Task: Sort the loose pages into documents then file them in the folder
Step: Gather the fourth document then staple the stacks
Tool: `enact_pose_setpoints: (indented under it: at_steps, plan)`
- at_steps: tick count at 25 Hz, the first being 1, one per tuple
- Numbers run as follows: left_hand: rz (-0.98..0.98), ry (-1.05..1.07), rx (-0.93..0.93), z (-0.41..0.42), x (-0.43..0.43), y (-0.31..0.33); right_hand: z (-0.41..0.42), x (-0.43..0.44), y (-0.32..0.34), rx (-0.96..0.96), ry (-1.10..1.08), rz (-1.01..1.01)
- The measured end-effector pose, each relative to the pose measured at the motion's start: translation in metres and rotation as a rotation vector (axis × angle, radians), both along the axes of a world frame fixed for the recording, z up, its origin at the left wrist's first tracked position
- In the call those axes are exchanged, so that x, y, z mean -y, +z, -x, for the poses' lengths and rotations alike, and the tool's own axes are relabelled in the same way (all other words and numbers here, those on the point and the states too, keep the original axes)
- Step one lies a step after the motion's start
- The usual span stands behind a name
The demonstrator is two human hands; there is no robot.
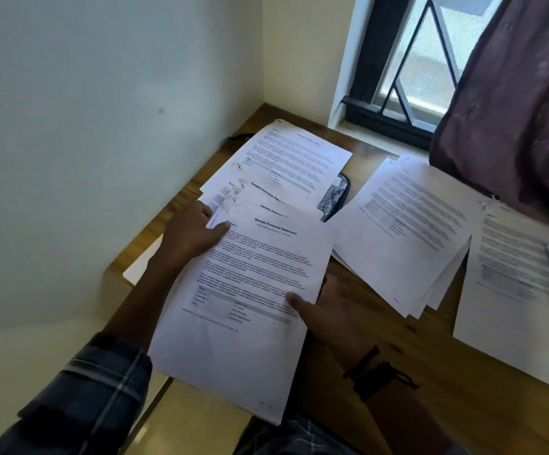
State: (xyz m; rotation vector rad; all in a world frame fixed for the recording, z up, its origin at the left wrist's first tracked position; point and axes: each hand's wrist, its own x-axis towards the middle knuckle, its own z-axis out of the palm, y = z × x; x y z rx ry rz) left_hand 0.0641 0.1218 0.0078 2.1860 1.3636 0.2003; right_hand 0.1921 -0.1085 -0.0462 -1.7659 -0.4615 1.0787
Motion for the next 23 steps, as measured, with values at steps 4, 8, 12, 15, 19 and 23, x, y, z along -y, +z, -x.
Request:
enact_pose_setpoints:
  at_steps: [4,8,12,15,19,23]
  plan:
    - [0.134,-0.014,0.11,-0.008,-0.006,0.006,0.004,0.004,-0.004,-0.081,-0.054,-0.005]
    - [0.249,-0.005,0.086,-0.009,-0.02,0.01,0.006,0.003,-0.002,-0.084,-0.079,-0.041]
    - [0.132,0.048,0.101,-0.018,-0.05,0.012,0.007,-0.005,-0.002,0.0,-0.114,-0.065]
    - [0.052,0.15,0.158,-0.042,-0.075,0.01,0.009,-0.014,0.002,0.062,-0.123,-0.062]
    - [0.183,0.127,0.176,-0.068,-0.106,0.003,0.012,-0.023,0.003,0.154,-0.138,-0.062]
    - [-0.05,0.122,0.272,-0.082,-0.107,0.008,0.013,-0.025,-0.001,0.197,-0.106,-0.034]
